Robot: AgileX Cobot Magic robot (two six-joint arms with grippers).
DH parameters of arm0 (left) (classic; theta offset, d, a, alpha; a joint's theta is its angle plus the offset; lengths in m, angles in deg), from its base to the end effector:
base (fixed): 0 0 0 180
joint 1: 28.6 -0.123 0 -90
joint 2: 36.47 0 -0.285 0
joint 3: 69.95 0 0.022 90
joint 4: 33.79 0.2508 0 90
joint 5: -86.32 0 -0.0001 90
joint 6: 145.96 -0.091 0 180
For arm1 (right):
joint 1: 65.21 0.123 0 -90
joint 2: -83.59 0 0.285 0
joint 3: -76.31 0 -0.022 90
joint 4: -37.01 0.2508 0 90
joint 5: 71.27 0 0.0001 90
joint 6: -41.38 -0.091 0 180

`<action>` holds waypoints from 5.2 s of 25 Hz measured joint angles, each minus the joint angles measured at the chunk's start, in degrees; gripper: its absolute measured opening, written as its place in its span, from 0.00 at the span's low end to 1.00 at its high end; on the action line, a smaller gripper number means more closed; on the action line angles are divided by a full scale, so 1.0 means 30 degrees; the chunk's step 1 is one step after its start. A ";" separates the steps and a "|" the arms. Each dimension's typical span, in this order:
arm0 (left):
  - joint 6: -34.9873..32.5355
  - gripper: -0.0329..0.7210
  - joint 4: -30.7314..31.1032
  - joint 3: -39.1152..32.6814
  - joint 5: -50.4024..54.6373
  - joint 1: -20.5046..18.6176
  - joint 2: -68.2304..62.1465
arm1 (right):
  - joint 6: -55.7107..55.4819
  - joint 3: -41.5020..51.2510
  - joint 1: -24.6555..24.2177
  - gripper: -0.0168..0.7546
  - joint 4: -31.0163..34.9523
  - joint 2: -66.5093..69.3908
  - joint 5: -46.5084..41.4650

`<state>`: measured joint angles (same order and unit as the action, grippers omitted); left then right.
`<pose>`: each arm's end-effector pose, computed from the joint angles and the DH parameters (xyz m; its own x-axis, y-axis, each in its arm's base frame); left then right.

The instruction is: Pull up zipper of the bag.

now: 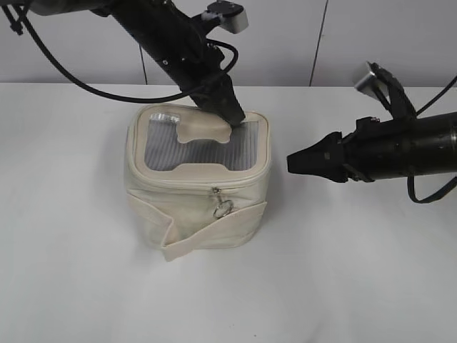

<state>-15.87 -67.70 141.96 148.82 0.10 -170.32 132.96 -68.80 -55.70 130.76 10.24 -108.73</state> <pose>0.3946 -0.2674 0.2239 -0.3872 0.7467 -0.5408 0.9217 0.3294 -0.2051 0.2893 0.1045 0.1591 -0.7683 -0.0846 -0.6344 -0.4852 0.7234 0.4912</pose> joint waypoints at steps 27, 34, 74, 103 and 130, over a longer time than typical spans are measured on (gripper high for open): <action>-0.0001 0.10 0.0023 0.0000 0.0020 0.0000 0.0000 | 0.1397 -0.2225 0.3073 0.03 0.0817 0.2486 0.4568; 0.0074 0.10 0.0120 0.0000 0.0039 -0.0161 0.0000 | 0.1397 0.0534 0.3073 0.03 0.0904 -0.0070 0.4854; 0.0226 0.10 -0.0179 -0.0006 -0.0089 -0.0415 0.0000 | 0.0704 -0.0650 0.3056 0.03 0.0137 0.0020 0.4555; 0.2923 0.10 -0.0056 -0.0195 -0.1248 -0.0104 0.0000 | -0.1738 -0.1234 1.0425 0.03 -0.0897 -0.1076 0.5238; 0.7972 0.41 0.2808 -1.0647 -0.4323 -0.0371 1.3693 | -2.8495 -0.1897 0.8010 0.61 -2.7138 -1.2271 -0.5617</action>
<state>8.04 -59.28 110.02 135.85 -1.02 -129.24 47.48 -74.50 -31.67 49.34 -26.57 -125.58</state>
